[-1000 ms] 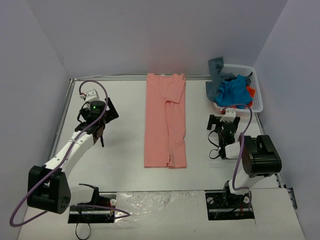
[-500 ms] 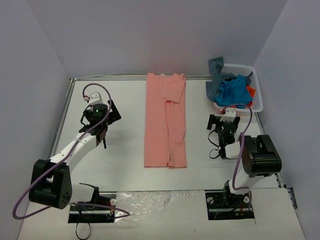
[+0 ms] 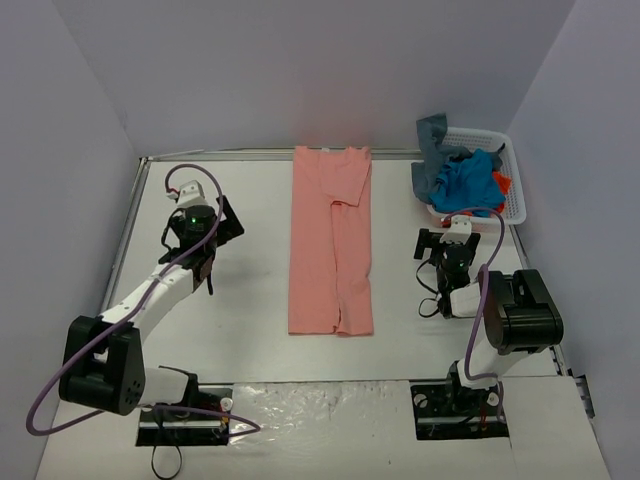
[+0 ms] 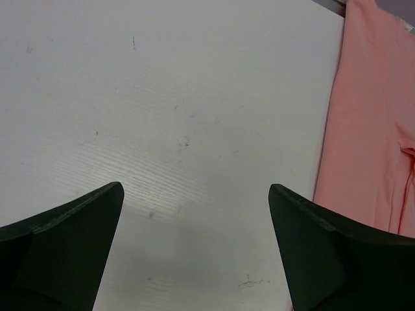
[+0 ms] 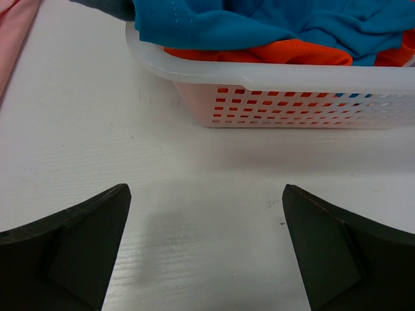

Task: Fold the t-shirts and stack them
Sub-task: Grab the bottom of the folded rectangular tshirt with both arms

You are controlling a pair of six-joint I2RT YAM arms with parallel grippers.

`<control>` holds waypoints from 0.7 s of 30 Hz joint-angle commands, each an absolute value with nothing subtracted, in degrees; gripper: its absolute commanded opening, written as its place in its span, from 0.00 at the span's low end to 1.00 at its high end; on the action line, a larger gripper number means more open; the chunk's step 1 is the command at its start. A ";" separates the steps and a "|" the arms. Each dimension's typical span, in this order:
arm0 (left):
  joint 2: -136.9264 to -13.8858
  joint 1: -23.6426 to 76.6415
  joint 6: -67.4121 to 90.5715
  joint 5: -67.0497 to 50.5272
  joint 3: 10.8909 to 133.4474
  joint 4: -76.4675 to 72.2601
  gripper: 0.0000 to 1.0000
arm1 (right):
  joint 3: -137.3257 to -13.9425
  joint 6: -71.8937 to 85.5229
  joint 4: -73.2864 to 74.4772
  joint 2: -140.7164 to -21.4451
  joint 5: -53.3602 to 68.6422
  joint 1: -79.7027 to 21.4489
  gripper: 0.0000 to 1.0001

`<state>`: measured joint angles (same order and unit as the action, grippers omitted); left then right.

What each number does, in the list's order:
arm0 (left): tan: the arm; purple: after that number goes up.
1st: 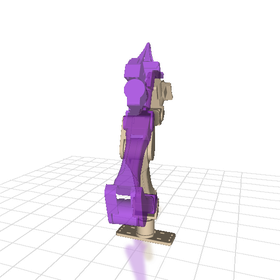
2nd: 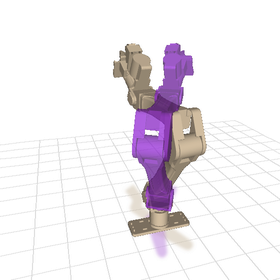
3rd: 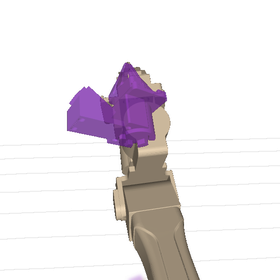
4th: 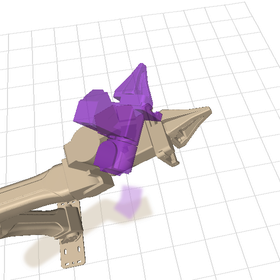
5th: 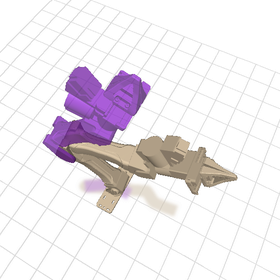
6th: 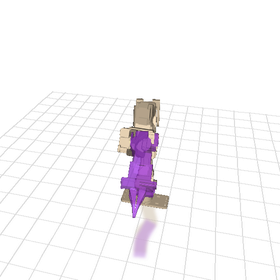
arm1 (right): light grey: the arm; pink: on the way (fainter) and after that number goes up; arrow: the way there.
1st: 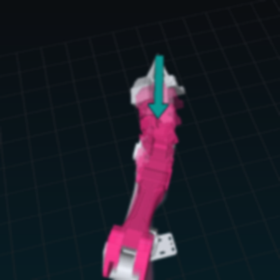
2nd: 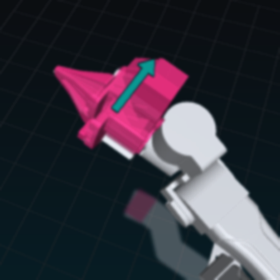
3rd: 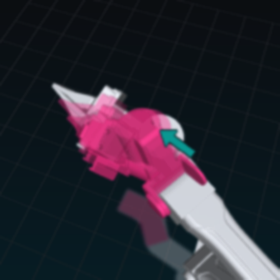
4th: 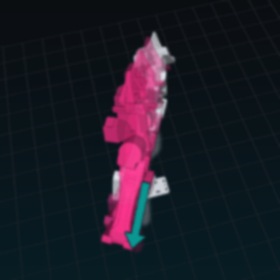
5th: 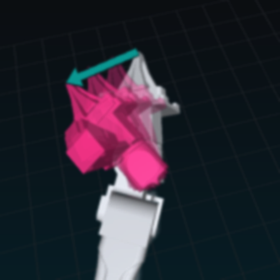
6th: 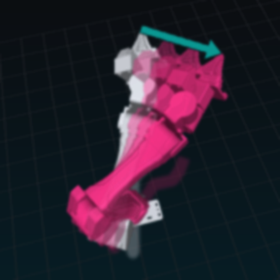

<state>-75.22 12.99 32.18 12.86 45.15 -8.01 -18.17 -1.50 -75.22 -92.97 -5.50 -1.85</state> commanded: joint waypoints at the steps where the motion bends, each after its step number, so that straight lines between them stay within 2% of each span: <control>1: -72.95 12.66 32.96 15.03 44.83 -7.91 0.94 | -19.86 -0.97 -82.26 -93.08 -5.27 -1.49 1.00; 9: -74.08 12.66 32.52 14.24 43.42 -11.16 0.94 | -20.22 -0.70 -81.74 -93.08 -6.85 -1.49 1.00; 21: -73.91 12.66 33.05 21.01 42.19 -10.81 0.94 | -21.09 -1.58 -78.13 -90.88 -8.09 -2.46 1.00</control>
